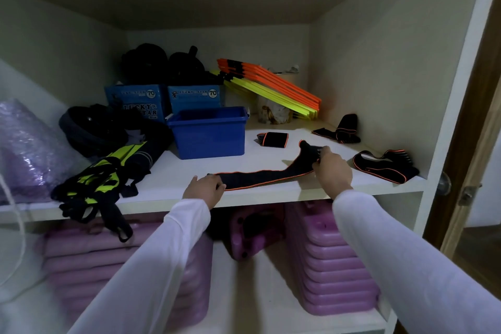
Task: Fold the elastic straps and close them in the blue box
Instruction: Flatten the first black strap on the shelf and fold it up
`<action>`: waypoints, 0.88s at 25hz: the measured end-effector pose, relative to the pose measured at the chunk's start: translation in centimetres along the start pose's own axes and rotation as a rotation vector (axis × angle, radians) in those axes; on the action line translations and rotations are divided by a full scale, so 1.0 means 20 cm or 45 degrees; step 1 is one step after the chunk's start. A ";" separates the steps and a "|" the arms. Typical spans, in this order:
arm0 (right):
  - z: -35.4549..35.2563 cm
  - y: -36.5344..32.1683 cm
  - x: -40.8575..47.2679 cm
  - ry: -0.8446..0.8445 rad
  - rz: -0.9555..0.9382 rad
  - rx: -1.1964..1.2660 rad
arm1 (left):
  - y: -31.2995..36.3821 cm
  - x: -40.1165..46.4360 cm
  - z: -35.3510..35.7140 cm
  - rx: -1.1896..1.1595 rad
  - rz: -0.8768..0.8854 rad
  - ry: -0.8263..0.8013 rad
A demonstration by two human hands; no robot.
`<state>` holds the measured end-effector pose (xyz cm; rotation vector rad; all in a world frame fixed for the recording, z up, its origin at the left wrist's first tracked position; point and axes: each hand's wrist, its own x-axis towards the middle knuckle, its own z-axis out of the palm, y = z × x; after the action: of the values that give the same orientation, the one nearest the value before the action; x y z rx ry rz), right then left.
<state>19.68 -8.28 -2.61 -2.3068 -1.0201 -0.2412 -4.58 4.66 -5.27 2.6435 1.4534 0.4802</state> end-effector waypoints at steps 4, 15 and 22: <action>0.02 -0.03 0.00 -0.057 0.182 0.603 | -0.02 0.03 -0.02 -0.172 -0.198 0.048; -0.01 -0.05 0.04 -0.242 0.781 1.823 | -0.01 0.08 -0.09 -0.424 -0.685 -0.027; -0.05 0.00 0.07 -0.121 0.773 1.971 | -0.04 0.04 -0.07 -0.753 -0.538 0.132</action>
<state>20.64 -7.95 -1.24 -1.0405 -0.2124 0.6857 -5.19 5.64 -4.02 1.8279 1.5376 0.8470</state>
